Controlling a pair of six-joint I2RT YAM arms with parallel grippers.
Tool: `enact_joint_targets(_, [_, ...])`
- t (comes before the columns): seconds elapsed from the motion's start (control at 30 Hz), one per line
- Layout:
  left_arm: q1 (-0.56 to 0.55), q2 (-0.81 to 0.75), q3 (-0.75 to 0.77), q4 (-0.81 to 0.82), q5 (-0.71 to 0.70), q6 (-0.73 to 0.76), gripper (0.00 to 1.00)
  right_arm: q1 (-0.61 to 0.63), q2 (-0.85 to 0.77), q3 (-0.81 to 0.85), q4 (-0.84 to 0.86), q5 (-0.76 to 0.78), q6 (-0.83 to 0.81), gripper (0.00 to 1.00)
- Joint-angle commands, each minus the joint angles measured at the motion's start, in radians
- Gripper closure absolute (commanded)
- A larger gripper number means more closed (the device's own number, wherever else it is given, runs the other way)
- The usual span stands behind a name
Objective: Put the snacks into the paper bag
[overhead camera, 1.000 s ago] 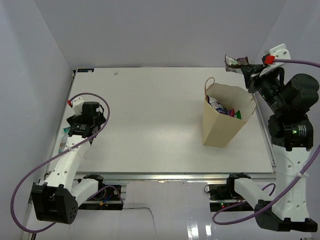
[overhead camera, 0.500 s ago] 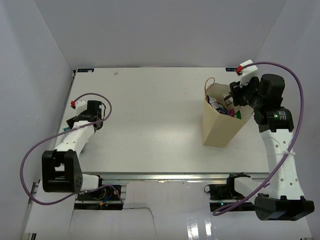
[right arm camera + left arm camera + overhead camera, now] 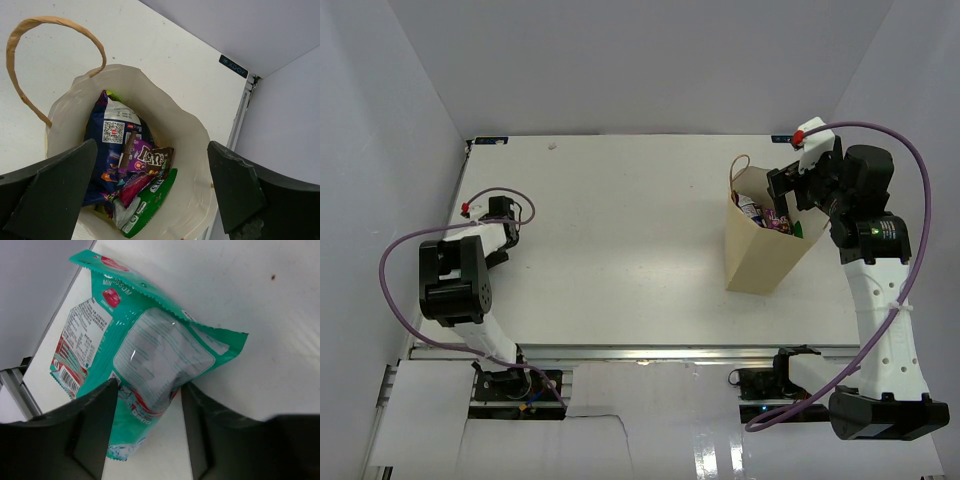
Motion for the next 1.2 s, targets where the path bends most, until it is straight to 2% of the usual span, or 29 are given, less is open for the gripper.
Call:
enact_joint_targets(0.0, [0.020, 0.014, 0.015, 0.019, 0.094, 0.015, 0.46, -0.009, -0.004, 0.045, 0.015, -0.022, -0.011, 0.03])
enact_joint_targets(0.2, [0.020, -0.101, 0.010, 0.033, 0.324, 0.043, 0.67, -0.015, -0.024, 0.078, 0.024, -0.074, -0.004, 0.03])
enact_joint_targets(0.23, [0.020, -0.156, 0.012, 0.038, 0.370, 0.048, 0.75, -0.015, -0.027, 0.094, 0.026, -0.106, 0.001, 0.03])
enact_joint_targets(0.27, [0.021, -0.187, 0.012, 0.042, 0.488, 0.060, 0.78, -0.015, -0.032, 0.103, 0.027, -0.123, 0.001, 0.03])
enact_joint_targets(0.37, [0.020, -0.313, 0.015, 0.076, 0.698, 0.069, 0.88, -0.015, -0.039, 0.130, 0.049, -0.231, 0.001, 0.03])
enact_joint_targets(0.4, [0.021, -0.342, 0.018, 0.107, 0.858, 0.061, 0.89, -0.015, -0.041, 0.134, 0.058, -0.316, -0.004, 0.03])
enact_joint_targets(0.47, [0.021, -0.405, 0.009, 0.157, 1.051, 0.057, 0.90, -0.015, -0.046, 0.128, 0.063, -0.424, -0.039, 0.04])
enact_joint_targets(0.5, [0.020, -0.419, 0.001, 0.224, 1.219, 0.019, 0.91, -0.014, -0.043, 0.123, 0.066, -0.485, -0.042, 0.04])
enact_joint_targets(0.53, [0.018, -0.427, -0.007, 0.267, 1.304, -0.012, 0.91, -0.008, -0.035, 0.123, 0.057, -0.598, -0.042, 0.04])
enact_joint_targets(0.6, [0.007, -0.434, -0.037, 0.404, 1.499, -0.117, 0.91, 0.014, 0.006, 0.137, 0.049, -0.700, -0.007, 0.06])
enact_joint_targets(0.7, [-0.038, -0.424, -0.054, 0.579, 1.631, -0.217, 0.92, 0.124, 0.072, 0.178, 0.047, -0.713, 0.053, 0.08])
enact_joint_targets(0.73, [-0.055, -0.421, -0.053, 0.617, 1.689, -0.268, 0.91, 0.203, 0.091, 0.189, 0.044, -0.696, 0.059, 0.08])
enact_joint_targets(0.87, [-0.167, -0.393, 0.018, 0.653, 1.765, -0.302, 0.92, 0.375, 0.169, 0.210, 0.099, -0.651, 0.120, 0.08])
enact_joint_targets(0.93, [-0.220, -0.378, 0.059, 0.662, 1.821, -0.301, 0.92, 0.463, 0.218, 0.229, 0.104, -0.610, 0.101, 0.08])
enact_joint_targets(1.03, [-0.263, -0.394, 0.073, 0.662, 1.863, -0.250, 0.92, 0.529, 0.279, 0.252, 0.097, -0.665, -0.067, 0.02])
enact_joint_targets(1.07, [-0.275, -0.402, 0.069, 0.662, 1.894, -0.215, 0.92, 0.529, 0.287, 0.253, 0.043, -0.776, -0.316, 0.00])
enact_joint_targets(1.1, [-0.281, -0.420, 0.055, 0.662, 1.912, -0.200, 0.92, 0.531, 0.299, 0.256, -0.013, -0.807, -0.491, 0.05])
enact_joint_targets(1.17, [-0.296, -0.445, 0.036, 0.662, 1.958, -0.158, 0.92, 0.532, 0.310, 0.250, -0.133, -0.796, -0.800, 0.07])
